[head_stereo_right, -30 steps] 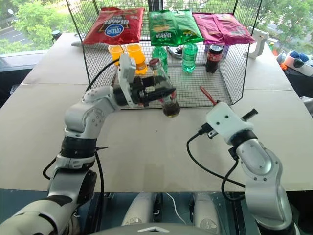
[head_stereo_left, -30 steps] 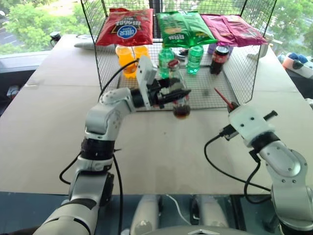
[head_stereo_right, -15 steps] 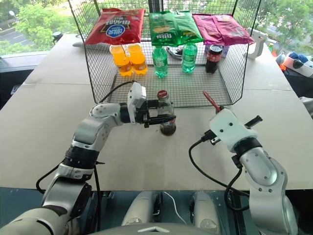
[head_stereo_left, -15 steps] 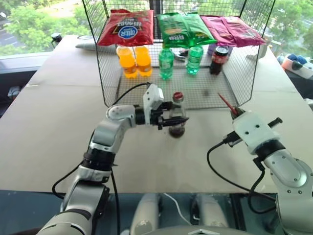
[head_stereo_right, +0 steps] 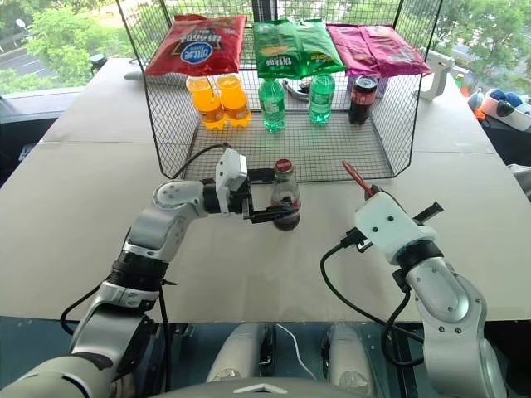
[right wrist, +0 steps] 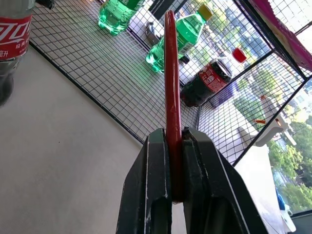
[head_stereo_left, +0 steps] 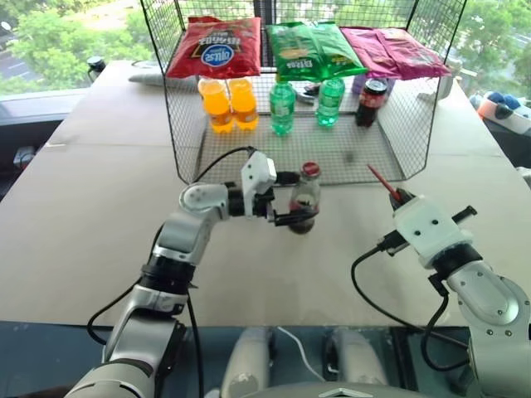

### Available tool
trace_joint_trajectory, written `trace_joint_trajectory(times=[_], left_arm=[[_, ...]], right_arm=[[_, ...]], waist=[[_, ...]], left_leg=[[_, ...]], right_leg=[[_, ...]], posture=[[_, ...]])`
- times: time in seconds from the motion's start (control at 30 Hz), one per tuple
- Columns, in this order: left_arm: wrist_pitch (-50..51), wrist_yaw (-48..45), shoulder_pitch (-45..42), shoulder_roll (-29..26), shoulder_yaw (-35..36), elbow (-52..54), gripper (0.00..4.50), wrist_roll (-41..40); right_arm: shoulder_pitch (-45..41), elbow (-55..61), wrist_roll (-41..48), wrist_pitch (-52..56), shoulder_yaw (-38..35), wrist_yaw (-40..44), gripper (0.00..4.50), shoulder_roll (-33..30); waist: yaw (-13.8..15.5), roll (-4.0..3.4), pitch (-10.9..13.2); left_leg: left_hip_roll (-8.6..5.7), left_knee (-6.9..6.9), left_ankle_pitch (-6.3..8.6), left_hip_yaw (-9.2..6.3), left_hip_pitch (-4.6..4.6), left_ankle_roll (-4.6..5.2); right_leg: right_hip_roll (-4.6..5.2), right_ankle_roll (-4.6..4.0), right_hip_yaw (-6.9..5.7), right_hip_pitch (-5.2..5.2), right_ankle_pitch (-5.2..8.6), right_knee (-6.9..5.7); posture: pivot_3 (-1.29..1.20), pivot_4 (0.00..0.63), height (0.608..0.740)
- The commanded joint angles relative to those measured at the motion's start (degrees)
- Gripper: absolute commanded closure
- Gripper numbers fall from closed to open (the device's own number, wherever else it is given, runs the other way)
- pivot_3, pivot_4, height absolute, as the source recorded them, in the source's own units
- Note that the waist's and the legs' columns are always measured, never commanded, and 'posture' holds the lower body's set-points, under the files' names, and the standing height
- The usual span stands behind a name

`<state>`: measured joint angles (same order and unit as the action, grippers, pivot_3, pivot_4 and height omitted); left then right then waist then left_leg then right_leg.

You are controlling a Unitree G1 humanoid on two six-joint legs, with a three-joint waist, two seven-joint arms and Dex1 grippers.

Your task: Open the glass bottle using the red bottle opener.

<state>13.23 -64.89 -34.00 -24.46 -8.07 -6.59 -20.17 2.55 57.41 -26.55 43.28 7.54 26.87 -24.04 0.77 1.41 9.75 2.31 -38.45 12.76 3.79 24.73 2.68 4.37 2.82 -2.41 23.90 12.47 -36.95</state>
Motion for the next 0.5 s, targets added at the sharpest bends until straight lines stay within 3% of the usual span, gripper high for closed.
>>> trace_joint_trajectory(times=[0.03,0.4,0.5], left_arm=[[1.3,0.71,-2.51,-0.03,2.2,3.84,0.08,-2.32],[5.51,0.12,-3.65,-0.96,2.97,6.44,0.08,-5.13],[5.55,0.03,-3.71,-1.2,2.96,6.35,0.86,-5.3]], right_arm=[[-0.41,1.22,0.25,-1.47,-1.07,-0.81,4.5,-0.07],[-0.48,0.87,0.92,-1.95,-1.59,-0.51,4.5,-0.3],[-0.59,1.06,0.97,-1.77,-1.62,-0.5,4.5,-0.41]], waist=[[0.0,0.0,0.0],[-0.03,0.0,0.0],[-0.03,0.0,0.0]], left_leg=[[0.0,0.0,0.0,-0.01,0.0,0.0],[0.0,0.01,0.0,-0.03,-0.01,0.0],[0.0,0.01,0.0,-0.03,-0.01,0.0]], right_leg=[[0.0,0.0,-0.01,0.0,0.0,0.0],[-0.01,0.04,0.0,-0.01,0.03,0.01],[0.0,0.05,0.0,-0.01,0.03,0.01]], posture=[[0.0,0.15,0.74],[0.0,0.15,0.74],[0.0,0.15,0.74]])
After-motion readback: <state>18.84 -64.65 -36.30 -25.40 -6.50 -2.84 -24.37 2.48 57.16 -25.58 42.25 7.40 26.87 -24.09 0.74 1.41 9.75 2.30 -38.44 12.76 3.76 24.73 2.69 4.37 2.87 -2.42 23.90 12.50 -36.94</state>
